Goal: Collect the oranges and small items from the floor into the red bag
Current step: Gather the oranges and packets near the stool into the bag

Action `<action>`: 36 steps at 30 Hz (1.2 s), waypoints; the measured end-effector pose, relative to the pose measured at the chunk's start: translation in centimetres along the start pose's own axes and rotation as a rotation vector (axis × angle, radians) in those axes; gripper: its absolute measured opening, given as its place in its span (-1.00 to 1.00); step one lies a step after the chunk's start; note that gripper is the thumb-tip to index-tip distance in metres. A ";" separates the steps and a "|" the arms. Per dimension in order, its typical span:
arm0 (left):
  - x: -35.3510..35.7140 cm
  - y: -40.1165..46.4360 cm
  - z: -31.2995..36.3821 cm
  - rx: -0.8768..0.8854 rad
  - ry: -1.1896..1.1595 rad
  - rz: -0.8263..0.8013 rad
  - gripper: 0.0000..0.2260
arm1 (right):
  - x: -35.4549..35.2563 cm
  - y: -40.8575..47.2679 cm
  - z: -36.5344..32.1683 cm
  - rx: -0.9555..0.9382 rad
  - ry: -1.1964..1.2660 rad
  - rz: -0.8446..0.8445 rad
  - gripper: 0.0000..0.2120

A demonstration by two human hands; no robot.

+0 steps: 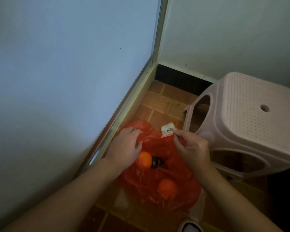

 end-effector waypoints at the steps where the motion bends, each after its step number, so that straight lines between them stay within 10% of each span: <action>1: 0.0 0.3 0.0 -0.012 -0.008 0.005 -0.67 | -0.5 0.7 -0.6 -0.038 -0.006 0.016 -0.87; 9: 0.9 1.8 -0.1 -0.055 -0.017 -0.031 -0.70 | 10.8 4.1 5.6 0.264 -0.259 -0.615 -0.83; 23: 1.9 1.6 -2.4 -0.089 -0.005 -0.061 -0.74 | 6.4 5.7 6.2 0.450 -0.081 -0.342 -0.93; 36: 2.1 0.9 -3.3 -0.076 0.090 -0.111 -0.70 | 5.3 -3.3 0.8 0.073 -0.035 -0.322 -0.93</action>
Point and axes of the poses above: each hand's wrist, its own y-axis towards the middle knuckle, its own x-axis out of the palm, z = x × y, the point moved 9 cm from there along y, towards the middle knuckle, and after that the axes turned 8 degrees about -z, right-handed, at the moved point
